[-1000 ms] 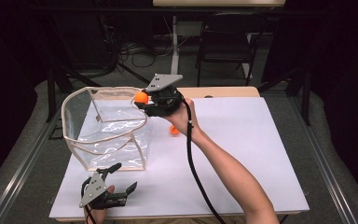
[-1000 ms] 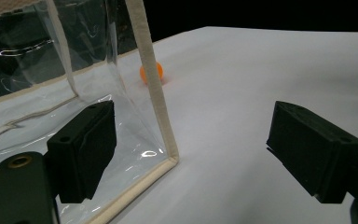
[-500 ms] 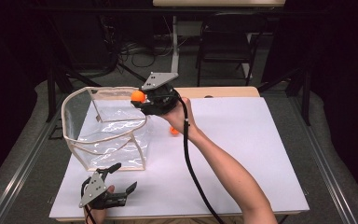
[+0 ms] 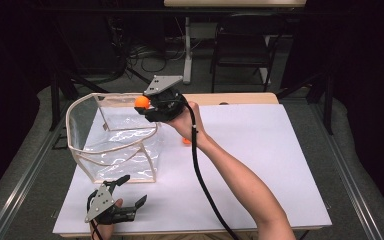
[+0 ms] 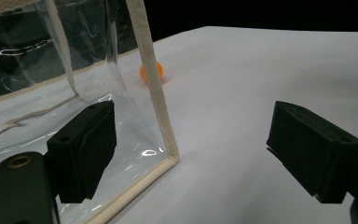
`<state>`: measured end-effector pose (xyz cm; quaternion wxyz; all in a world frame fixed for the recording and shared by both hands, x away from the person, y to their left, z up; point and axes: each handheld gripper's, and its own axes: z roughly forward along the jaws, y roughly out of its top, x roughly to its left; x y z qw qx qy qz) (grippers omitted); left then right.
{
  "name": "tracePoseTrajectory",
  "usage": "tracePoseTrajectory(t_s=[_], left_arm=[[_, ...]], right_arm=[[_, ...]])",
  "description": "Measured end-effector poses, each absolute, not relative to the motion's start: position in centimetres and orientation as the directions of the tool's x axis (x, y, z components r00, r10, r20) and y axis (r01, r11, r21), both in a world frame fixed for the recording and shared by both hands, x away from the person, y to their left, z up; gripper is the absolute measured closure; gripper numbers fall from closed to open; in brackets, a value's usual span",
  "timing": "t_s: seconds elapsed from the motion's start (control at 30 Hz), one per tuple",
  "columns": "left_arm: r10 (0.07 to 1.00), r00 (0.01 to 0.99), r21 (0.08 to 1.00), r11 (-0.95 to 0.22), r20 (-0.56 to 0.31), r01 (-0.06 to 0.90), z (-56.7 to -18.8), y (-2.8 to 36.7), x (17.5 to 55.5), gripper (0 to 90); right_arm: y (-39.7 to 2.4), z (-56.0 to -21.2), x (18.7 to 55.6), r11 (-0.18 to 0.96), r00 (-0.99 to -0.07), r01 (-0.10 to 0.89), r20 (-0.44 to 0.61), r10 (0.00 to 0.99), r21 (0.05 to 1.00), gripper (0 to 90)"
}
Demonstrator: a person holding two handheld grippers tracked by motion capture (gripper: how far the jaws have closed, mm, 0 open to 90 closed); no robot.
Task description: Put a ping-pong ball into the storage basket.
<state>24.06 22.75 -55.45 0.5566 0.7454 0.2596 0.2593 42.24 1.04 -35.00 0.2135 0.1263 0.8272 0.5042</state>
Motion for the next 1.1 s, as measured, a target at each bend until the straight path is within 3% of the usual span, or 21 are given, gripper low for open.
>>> tracePoseTrajectory(t_s=[1.1], left_arm=[[0.676,0.73,0.965,-0.246,0.1,0.095,-55.4,22.8,24.0,15.7]], right_arm=[[3.3,-35.1,42.1,0.511,-0.89,-0.003,-0.235,0.39,0.86,51.3]])
